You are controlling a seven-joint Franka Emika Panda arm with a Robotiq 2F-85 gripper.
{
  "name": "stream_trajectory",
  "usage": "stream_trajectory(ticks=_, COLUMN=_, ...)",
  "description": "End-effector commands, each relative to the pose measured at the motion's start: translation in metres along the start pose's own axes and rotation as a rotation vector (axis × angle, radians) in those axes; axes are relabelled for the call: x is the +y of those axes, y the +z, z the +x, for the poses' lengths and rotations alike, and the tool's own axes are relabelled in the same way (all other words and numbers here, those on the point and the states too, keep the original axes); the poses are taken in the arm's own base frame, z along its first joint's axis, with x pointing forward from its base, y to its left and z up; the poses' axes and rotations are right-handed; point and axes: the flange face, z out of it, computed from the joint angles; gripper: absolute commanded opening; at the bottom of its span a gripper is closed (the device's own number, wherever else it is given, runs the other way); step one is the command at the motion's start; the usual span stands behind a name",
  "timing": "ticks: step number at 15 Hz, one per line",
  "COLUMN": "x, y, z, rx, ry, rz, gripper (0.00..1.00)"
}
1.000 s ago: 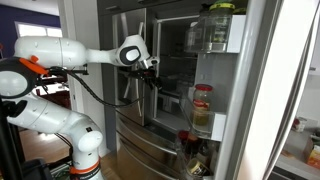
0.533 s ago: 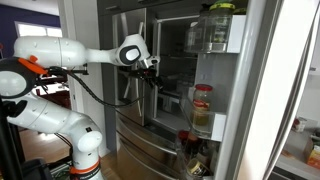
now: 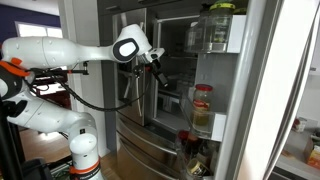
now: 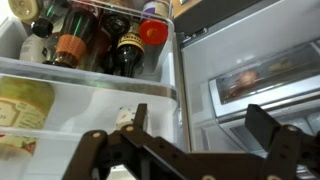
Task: Remove the styrofoam cup from the fridge door middle shelf and put it in the fridge on the bottom shelf of the upper fridge compartment
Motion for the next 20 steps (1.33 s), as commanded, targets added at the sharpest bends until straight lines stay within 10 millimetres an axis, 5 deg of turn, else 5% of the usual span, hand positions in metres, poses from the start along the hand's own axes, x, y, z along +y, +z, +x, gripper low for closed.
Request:
stream_trajectory(ticks=1, x=0.018, y=-0.01, z=0.014, rx=0.133, ry=0.107, rz=-0.042, gripper=1.0)
stream_trajectory(ticks=8, x=0.015, y=-0.013, z=0.014, rx=0.132, ry=0.087, rz=-0.024, gripper=1.0)
stream_trajectory(ticks=13, x=0.039, y=-0.005, z=0.044, rx=0.173, ry=0.326, rz=-0.141, gripper=1.0)
stream_trajectory(ticks=20, x=0.043, y=0.015, z=0.082, rx=0.241, ry=0.451, rz=-0.222, gripper=1.0)
